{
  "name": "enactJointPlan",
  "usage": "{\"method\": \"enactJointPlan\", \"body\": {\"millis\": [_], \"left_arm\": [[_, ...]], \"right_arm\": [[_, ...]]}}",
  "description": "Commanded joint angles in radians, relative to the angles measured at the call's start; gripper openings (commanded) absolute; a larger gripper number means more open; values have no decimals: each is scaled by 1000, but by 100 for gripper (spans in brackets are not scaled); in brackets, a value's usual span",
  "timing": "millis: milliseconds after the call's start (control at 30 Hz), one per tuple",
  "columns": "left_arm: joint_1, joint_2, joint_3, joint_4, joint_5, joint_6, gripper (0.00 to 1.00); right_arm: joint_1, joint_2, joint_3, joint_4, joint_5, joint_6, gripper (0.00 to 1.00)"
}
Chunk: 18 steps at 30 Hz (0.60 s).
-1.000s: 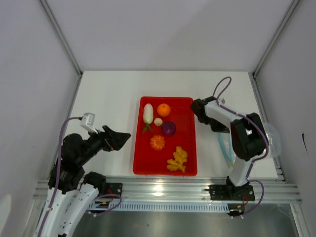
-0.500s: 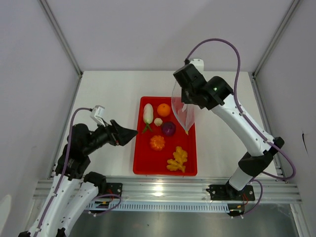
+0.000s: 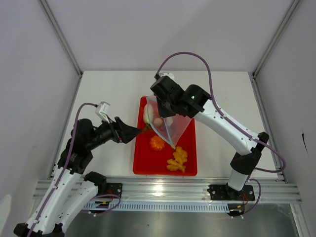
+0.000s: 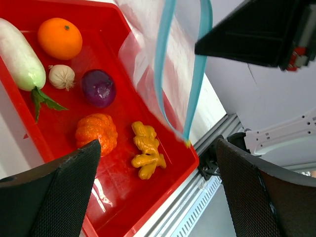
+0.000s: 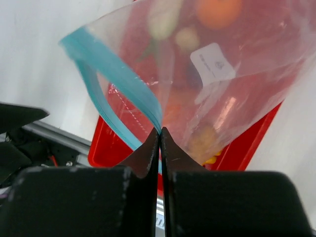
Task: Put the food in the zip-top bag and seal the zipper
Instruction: Pick up the zipper food storage bag at the corner of the board.
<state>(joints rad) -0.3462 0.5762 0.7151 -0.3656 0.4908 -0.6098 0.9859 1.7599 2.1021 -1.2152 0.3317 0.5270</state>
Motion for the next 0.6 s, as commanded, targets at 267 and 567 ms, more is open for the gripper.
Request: {"method": "enactJointPlan", "body": {"millis": [267,567], "left_arm": [[-80,123,44,109,-86,-7,100],[-82,208,70,117,-153,19,80]], "right_arm": [[66,9,36,57,-88,24,0],[92,-23,1,91,-138,27,0]]}}
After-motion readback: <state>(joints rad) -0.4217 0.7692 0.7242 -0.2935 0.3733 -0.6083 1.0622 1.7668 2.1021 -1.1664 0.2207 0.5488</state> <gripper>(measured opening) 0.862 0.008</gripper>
